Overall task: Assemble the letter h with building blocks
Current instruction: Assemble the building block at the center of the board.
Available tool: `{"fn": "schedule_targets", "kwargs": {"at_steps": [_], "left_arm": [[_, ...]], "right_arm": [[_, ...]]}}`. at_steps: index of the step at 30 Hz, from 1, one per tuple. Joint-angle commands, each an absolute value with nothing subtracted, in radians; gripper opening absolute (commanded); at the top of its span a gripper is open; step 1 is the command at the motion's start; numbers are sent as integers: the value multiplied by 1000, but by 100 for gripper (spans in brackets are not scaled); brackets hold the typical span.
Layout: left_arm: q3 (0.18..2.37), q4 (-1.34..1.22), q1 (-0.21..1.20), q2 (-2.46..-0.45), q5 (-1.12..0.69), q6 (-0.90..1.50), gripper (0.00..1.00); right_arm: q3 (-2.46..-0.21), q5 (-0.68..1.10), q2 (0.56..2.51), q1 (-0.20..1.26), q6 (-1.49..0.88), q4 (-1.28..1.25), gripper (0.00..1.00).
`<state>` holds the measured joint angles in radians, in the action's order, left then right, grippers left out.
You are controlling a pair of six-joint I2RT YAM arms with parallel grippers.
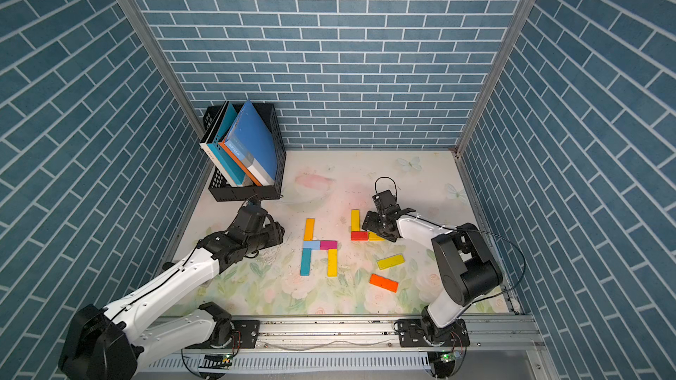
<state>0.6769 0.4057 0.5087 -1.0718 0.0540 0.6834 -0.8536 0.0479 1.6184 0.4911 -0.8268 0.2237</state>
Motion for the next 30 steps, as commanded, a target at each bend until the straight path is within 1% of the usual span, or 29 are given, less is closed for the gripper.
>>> {"fn": "schedule_targets", "kwargs": {"at_steps": [1, 25, 30], "left_arm": [[663, 403, 502, -1073, 51, 672, 62], [649, 402, 501, -1065, 51, 672, 61], [647, 403, 500, -1063, 52, 673, 61]], "right_arm": [[-842, 43, 1620, 497, -875, 232, 84], [-844, 52, 1599, 500, -891, 249, 83], [-845, 28, 1586, 500, -891, 268, 83]]}}
